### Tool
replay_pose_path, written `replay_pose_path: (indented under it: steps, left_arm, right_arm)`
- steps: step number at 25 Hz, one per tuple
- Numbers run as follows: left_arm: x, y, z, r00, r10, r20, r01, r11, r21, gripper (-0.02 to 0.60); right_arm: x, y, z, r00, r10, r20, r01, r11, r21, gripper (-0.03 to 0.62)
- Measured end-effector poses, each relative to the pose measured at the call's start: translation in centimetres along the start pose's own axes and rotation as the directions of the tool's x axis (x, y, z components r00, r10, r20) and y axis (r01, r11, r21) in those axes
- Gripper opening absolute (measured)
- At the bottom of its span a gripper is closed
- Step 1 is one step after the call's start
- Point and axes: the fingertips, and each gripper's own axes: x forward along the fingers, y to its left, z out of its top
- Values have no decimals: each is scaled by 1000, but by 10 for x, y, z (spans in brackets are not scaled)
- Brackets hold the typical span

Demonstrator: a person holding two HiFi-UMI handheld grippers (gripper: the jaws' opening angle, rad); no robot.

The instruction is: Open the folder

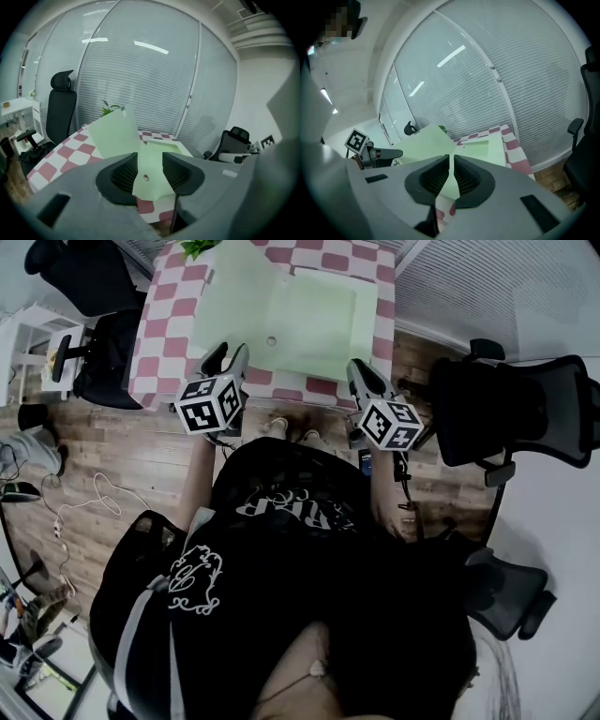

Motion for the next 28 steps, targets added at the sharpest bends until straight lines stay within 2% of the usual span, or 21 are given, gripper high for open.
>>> replay_pose_path:
  steps: [5, 9, 17, 22, 28]
  left_arm:
    - [1, -50, -8, 993, -116, 22, 116, 993, -11, 172]
    - [-1, -87, -19, 986, -166, 29, 165, 986, 15, 152]
    - [-15, -125, -44, 982, -188, 6, 188, 981, 49, 140]
    - [-27, -131, -56, 979, -202, -3, 202, 976, 76, 120]
    - [-43, -133, -59, 973, -230, 14, 227, 969, 100, 91]
  right_arm:
    - [-23, -4, 0, 1000, 17, 19, -17, 1000, 4, 29]
    - [-44, -8, -7, 999, 37, 23, -37, 999, 11, 29]
    - [-70, -11, -38, 998, 57, -17, -57, 998, 15, 29]
    - [-72, -2, -54, 996, 72, -45, -72, 997, 5, 29]
    - [-73, 13, -53, 996, 77, -40, -78, 997, -19, 29]
